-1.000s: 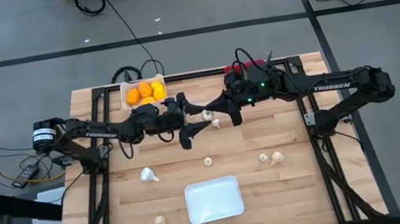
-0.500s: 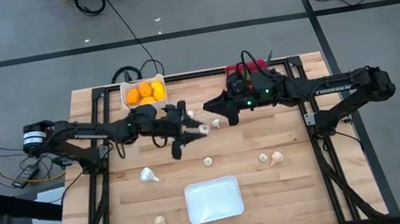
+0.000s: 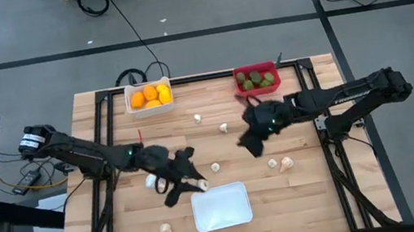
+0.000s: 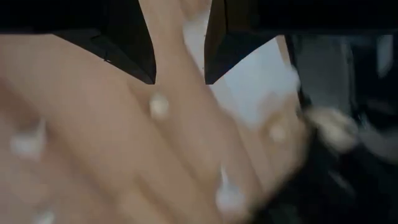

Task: Sort produce into baskets
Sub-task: Put the white garlic into the bottom white bin

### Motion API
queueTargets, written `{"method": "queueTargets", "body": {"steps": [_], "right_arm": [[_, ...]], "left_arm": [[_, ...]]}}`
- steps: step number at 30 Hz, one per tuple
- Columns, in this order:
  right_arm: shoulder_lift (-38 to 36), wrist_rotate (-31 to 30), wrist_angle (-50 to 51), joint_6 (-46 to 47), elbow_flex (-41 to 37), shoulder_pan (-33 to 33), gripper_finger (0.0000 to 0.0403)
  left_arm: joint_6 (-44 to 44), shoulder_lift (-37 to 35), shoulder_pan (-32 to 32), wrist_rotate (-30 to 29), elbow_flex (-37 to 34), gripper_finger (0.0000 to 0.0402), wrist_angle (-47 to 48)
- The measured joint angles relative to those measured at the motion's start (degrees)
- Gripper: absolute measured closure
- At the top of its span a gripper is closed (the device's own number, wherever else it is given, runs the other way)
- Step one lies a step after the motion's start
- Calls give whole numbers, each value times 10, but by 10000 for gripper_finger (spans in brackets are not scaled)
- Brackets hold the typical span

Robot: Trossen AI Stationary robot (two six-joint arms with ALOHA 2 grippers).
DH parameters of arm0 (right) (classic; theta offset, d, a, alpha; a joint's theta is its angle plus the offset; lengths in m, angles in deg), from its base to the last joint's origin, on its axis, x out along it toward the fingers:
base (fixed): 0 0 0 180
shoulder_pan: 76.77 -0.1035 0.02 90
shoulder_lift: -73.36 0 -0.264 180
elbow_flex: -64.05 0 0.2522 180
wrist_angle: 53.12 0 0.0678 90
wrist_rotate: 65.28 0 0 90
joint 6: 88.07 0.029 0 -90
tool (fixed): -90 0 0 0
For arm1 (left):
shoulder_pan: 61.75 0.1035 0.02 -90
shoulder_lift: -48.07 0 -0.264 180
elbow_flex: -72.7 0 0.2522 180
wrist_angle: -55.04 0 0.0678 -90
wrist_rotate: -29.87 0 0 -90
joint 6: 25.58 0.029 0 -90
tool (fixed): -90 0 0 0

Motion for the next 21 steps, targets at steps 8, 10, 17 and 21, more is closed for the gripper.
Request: {"method": "queueTargets", "body": {"steps": [8,10,17,21], "right_arm": [[-1,-50,218,35,0,-75,249],[-1,-59,260,54,0,-87,244],[18,-81,344,67,-8,-127,219],[29,-46,357,104,-46,-144,204]], "left_arm": [[-89,71,-77,-142,2,223,-42],[-126,90,-85,-161,13,207,-30],[-224,156,-90,-149,60,120,2],[-299,168,-88,-139,79,84,22]]}}
